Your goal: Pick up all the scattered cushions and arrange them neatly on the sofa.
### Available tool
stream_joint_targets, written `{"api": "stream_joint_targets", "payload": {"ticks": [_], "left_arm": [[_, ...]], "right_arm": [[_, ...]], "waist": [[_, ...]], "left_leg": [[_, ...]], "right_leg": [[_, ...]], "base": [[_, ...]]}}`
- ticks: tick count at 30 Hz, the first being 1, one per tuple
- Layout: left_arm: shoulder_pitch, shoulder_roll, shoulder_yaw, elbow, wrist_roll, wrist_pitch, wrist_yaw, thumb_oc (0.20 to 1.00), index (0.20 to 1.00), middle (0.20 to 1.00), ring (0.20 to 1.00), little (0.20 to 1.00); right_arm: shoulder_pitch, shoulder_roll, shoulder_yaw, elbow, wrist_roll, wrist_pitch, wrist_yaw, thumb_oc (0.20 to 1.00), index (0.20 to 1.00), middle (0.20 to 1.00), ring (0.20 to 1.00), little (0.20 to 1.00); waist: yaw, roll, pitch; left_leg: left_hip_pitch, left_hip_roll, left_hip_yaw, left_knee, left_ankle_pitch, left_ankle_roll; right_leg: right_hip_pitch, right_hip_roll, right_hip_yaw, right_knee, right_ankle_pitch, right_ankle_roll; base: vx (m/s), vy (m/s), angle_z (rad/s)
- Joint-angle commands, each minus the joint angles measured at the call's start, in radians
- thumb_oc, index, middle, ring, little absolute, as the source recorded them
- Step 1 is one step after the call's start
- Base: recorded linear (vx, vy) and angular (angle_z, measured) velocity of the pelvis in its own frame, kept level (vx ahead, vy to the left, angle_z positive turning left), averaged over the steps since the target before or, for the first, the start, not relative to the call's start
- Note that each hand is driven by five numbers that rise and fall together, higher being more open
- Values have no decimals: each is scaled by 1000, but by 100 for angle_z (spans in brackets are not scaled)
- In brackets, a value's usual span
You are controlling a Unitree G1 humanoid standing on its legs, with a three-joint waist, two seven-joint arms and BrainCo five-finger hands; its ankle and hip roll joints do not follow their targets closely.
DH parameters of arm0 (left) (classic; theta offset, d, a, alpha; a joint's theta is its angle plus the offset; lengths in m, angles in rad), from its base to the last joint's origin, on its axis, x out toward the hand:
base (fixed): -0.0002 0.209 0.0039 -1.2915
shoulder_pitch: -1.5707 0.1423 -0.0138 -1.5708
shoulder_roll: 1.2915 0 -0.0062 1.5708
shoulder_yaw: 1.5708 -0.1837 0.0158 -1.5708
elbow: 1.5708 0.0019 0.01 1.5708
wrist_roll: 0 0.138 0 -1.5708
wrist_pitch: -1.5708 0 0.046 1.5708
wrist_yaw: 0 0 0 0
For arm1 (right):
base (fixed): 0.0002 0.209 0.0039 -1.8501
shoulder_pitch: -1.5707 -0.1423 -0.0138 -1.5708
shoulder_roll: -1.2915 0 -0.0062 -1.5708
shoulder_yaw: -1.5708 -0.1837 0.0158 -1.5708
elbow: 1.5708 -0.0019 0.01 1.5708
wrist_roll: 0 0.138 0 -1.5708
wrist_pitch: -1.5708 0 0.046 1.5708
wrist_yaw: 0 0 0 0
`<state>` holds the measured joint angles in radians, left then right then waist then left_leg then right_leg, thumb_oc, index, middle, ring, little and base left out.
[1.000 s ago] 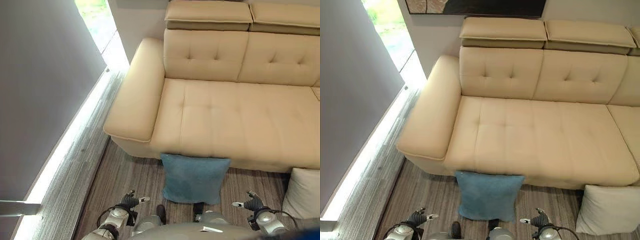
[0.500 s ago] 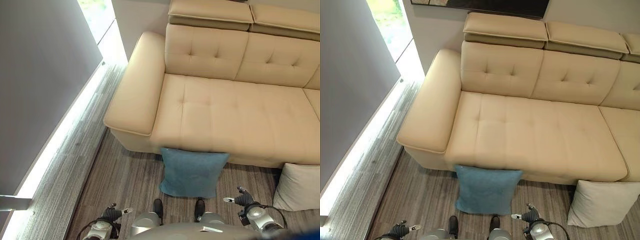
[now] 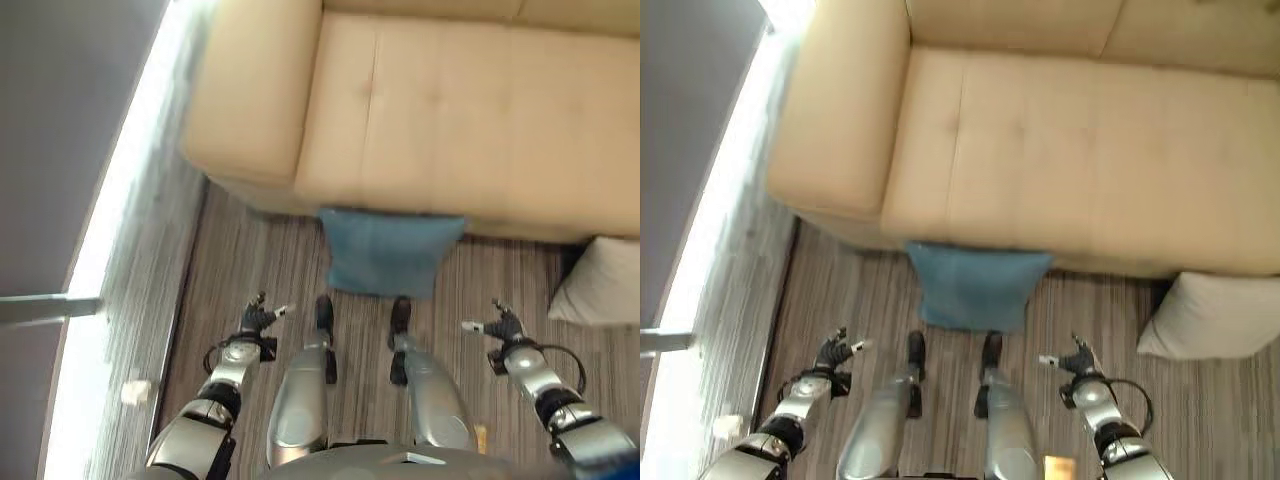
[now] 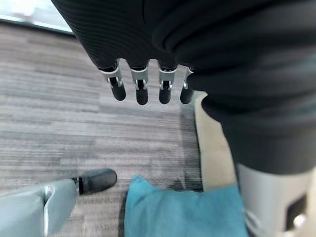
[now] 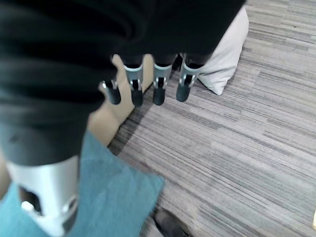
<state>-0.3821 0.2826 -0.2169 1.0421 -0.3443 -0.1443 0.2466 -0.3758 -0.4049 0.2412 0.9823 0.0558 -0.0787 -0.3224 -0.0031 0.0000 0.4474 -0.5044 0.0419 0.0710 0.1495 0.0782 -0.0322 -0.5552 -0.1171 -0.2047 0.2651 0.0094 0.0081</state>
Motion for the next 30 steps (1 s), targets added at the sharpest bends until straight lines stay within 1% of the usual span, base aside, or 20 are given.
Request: {"api": "stream_joint_targets", "payload": {"ticks": [1,3,4,10,13,14,15,17,23,26,28,30], "left_arm": [[38,20,-3,-14,-46,-56,68,1000,1000,1000,1000,1000],[-12,27,-13,-37,-63,-70,96,1000,1000,1000,1000,1000],[-61,35,-26,-51,-60,-78,122,1000,1000,1000,1000,1000],[-229,63,-67,-42,-67,-87,161,1000,1000,1000,1000,1000],[-294,79,-80,-50,-68,-89,174,1000,1000,1000,1000,1000],[-296,79,-79,-49,-68,-89,174,1000,1000,1000,1000,1000],[-339,90,-91,-59,-66,-88,183,1000,1000,1000,1000,1000],[-393,105,-103,-61,-63,-94,205,1000,1000,1000,1000,1000],[-470,116,-129,-61,-56,-95,243,1000,1000,1000,1000,1000],[-484,111,-135,-72,-52,-93,255,1000,1000,1000,1000,1000],[-511,108,-144,-75,-67,-94,251,1000,1000,1000,1000,1000],[-525,109,-147,-66,-70,-88,247,1000,1000,1000,1000,1000]], "right_arm": [[45,-6,21,-57,51,-41,-93,1000,1000,1000,1000,1000],[-5,-16,16,-81,63,-55,-139,1000,1000,1000,1000,1000],[-61,-25,16,-86,68,-63,-179,1000,1000,1000,1000,1000],[-239,-62,6,-77,99,-94,-270,1000,1000,1000,1000,1000],[-301,-74,11,-72,112,-100,-293,1000,1000,1000,1000,1000],[-304,-74,12,-71,112,-101,-293,1000,1000,1000,1000,1000],[-333,-80,22,-66,105,-101,-311,1000,1000,1000,1000,1000],[-377,-87,31,-62,98,-102,-340,1000,1000,1000,1000,1000],[-440,-81,60,-92,49,-99,-411,1000,1000,1000,1000,1000],[-447,-73,71,-105,40,-99,-417,1000,1000,1000,1000,1000],[-478,-75,88,-102,49,-105,-404,1000,1000,1000,1000,1000],[-499,-76,96,-99,61,-110,-397,1000,1000,1000,1000,1000]], "waist": [[-13,-19,-103],[-19,-10,-92],[-25,-3,-83],[-38,7,-100],[-45,11,-100],[-45,11,-102],[-50,14,-103],[-57,15,-104],[-68,19,-108],[-70,22,-111],[-70,27,-118],[-69,28,-120]], "left_leg": [[3,-32,-24,83,-143,11],[-103,-30,-24,127,-139,12],[-193,-27,-23,160,-137,14],[-418,-26,-33,216,-139,20],[-496,-24,-38,238,-143,19],[-501,-24,-38,240,-143,19],[-550,-21,-41,255,-145,19],[-606,-21,-42,279,-149,21],[-715,-15,-47,322,-156,28],[-744,-17,-52,331,-158,31],[-785,-24,-58,349,-163,37],[-800,-24,-55,356,-166,39]], "right_leg": [[22,-18,20,3,-64,52],[-85,-28,27,50,-68,51],[-178,-37,37,90,-69,52],[-413,-51,68,175,-79,50],[-496,-55,82,212,-87,52],[-501,-55,83,215,-88,52],[-548,-57,86,231,-90,53],[-605,-56,92,260,-93,55],[-718,-50,105,309,-101,58],[-752,-46,112,325,-104,57],[-800,-42,121,345,-106,61],[-819,-40,126,352,-105,62]], "base": [[-81,23,-8],[-172,41,-10],[-151,45,-7],[-41,8,-2],[-1,-1,2],[-13,-17,8],[-23,-26,8],[-32,-39,4],[13,-37,1],[22,-48,1],[40,-47,5],[18,-12,0]]}}
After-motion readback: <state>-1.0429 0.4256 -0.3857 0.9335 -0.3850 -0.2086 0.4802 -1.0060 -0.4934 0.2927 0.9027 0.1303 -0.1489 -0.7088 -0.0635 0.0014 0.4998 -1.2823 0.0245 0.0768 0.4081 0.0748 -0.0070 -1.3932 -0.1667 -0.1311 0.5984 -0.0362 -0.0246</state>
